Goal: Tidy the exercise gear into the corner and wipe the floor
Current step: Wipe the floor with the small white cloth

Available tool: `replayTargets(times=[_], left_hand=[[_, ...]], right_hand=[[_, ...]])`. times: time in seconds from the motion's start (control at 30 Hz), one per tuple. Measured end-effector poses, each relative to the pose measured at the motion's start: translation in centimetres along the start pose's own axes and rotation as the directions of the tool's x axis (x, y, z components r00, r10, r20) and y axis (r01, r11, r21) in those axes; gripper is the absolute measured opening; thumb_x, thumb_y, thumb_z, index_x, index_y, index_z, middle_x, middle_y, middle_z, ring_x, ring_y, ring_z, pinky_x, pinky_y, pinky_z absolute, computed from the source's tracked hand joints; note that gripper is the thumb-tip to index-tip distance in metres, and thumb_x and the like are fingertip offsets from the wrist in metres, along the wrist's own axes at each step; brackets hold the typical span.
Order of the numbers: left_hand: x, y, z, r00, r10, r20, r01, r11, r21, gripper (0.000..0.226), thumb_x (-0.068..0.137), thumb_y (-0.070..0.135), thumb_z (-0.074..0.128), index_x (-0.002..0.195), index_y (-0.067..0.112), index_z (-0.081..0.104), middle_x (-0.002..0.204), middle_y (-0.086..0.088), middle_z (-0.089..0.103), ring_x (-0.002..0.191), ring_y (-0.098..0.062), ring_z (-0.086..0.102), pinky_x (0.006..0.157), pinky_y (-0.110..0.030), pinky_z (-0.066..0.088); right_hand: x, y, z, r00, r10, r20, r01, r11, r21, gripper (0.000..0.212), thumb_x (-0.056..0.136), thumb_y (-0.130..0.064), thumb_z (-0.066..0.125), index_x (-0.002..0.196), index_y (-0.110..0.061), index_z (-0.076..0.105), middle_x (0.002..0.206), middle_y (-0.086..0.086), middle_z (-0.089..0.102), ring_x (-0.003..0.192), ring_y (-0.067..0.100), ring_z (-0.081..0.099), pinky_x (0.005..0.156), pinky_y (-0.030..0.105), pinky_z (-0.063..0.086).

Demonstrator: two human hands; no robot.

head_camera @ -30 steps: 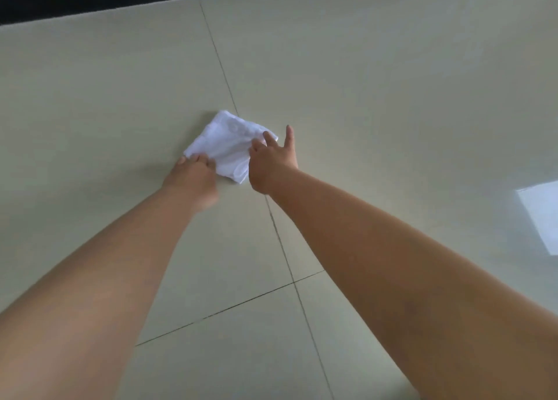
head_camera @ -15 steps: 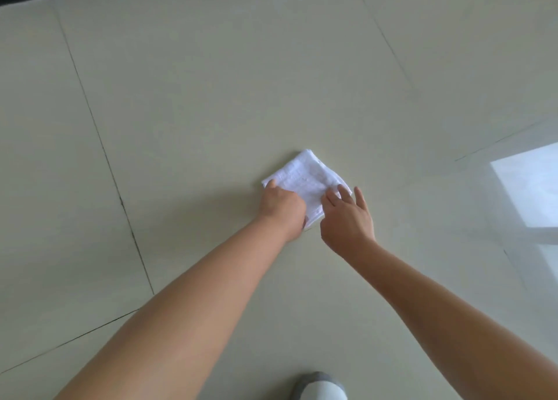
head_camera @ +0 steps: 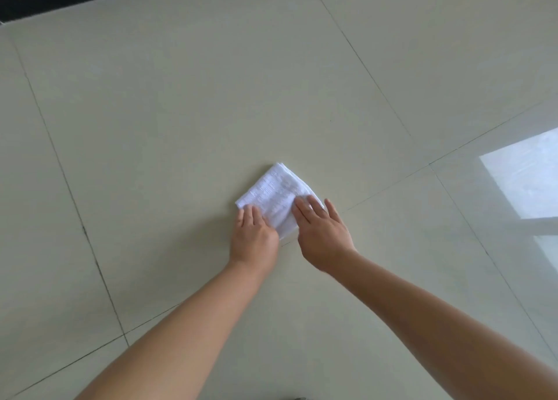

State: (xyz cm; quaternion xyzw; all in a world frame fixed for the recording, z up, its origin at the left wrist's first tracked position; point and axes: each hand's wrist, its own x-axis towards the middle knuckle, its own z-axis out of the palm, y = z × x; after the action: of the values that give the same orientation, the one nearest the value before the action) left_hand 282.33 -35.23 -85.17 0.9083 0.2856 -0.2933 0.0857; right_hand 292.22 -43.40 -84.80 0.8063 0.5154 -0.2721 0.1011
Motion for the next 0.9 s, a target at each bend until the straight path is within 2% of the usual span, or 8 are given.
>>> replayTargets(times=[0.17,0.33,0.43,0.6,0.73,0.8,0.87,0.9], left_hand=[[5.8,-1.6,-4.1,0.991,-0.076,-0.113,0.087,0.992,0.096,0.041,0.096,0.009,0.036,0.134,-0.005,0.042,0.142,-0.023,0.038,0.136,-0.034,0.029,0.118,-0.037,0.014],[12.1,-0.7,-8.2,0.990,-0.089,-0.113,0.101,0.989,0.106,0.037,0.097,0.015,0.041,0.131,0.004,0.050,0.141,-0.018,0.041,0.134,-0.031,0.033,0.117,-0.035,0.016],[14.3,1.4,-9.8,0.989,-0.020,-0.149,0.038,0.992,0.118,0.036,0.098,0.014,0.041,0.131,0.006,0.051,0.140,-0.016,0.043,0.134,-0.030,0.034,0.117,-0.035,0.017],[15.4,4.5,-11.4,0.987,0.124,-0.103,-0.107,0.982,0.157,0.036,0.098,0.017,0.041,0.131,0.009,0.051,0.140,-0.012,0.047,0.134,-0.027,0.037,0.117,-0.034,0.019],[13.1,7.1,-10.0,0.959,0.272,-0.080,-0.252,0.948,0.196,0.028,0.098,0.018,0.043,0.117,0.012,0.062,0.125,-0.007,0.061,0.121,-0.026,0.051,0.109,-0.034,0.028],[11.3,8.1,-8.9,0.946,0.323,-0.024,-0.308,0.919,0.245,0.030,0.095,0.005,0.041,0.117,0.006,0.061,0.124,-0.011,0.061,0.119,-0.030,0.052,0.107,-0.037,0.031],[9.7,8.3,-8.5,0.938,0.346,0.001,-0.338,0.916,0.217,0.034,0.092,-0.003,0.038,0.119,0.000,0.057,0.126,-0.017,0.057,0.121,-0.033,0.050,0.108,-0.039,0.029],[9.1,8.2,-8.1,0.928,0.372,0.010,-0.367,0.911,0.188,0.032,0.091,-0.001,0.040,0.117,-0.001,0.059,0.123,-0.019,0.058,0.119,-0.032,0.052,0.108,-0.039,0.031]], right_hand=[[7.2,1.7,-4.3,0.998,0.023,-0.052,-0.027,0.995,-0.092,0.057,0.097,-0.016,0.023,0.151,-0.019,0.005,0.160,-0.011,0.000,0.149,0.013,-0.006,0.118,0.043,-0.014],[11.6,5.1,-7.6,0.992,0.125,-0.034,-0.128,0.983,-0.134,0.060,0.095,-0.012,0.024,0.151,-0.022,0.005,0.159,-0.014,0.000,0.148,0.012,-0.008,0.117,0.044,-0.014],[12.0,8.2,-8.5,0.977,0.203,-0.064,-0.208,0.974,-0.085,0.059,0.095,-0.011,0.024,0.151,-0.022,0.010,0.159,-0.015,0.005,0.148,0.012,-0.007,0.117,0.043,-0.014],[9.4,11.9,-7.1,0.967,0.238,-0.087,-0.239,0.971,0.000,0.056,0.095,-0.010,0.026,0.150,-0.017,0.018,0.159,-0.010,0.010,0.149,0.013,0.000,0.120,0.036,-0.008],[5.8,12.3,-4.2,0.954,0.271,-0.125,-0.249,0.954,0.167,0.056,0.093,-0.007,0.032,0.148,-0.014,0.025,0.159,-0.007,0.015,0.148,0.015,0.006,0.121,0.030,0.006],[4.0,12.0,-2.6,0.936,0.284,-0.209,-0.227,0.939,0.259,0.052,0.087,0.000,0.040,0.138,-0.009,0.044,0.152,-0.002,0.034,0.144,0.023,0.026,0.115,0.033,0.030],[2.9,11.5,-1.0,0.896,0.212,-0.390,-0.117,0.961,0.252,0.042,0.068,0.008,0.050,0.104,0.000,0.070,0.118,0.011,0.068,0.110,0.037,0.061,0.085,0.039,0.057],[2.4,11.3,-0.3,0.877,0.206,-0.435,-0.099,0.962,0.255,0.034,0.058,0.007,0.053,0.084,0.000,0.074,0.095,0.012,0.075,0.087,0.039,0.069,0.069,0.037,0.060]])
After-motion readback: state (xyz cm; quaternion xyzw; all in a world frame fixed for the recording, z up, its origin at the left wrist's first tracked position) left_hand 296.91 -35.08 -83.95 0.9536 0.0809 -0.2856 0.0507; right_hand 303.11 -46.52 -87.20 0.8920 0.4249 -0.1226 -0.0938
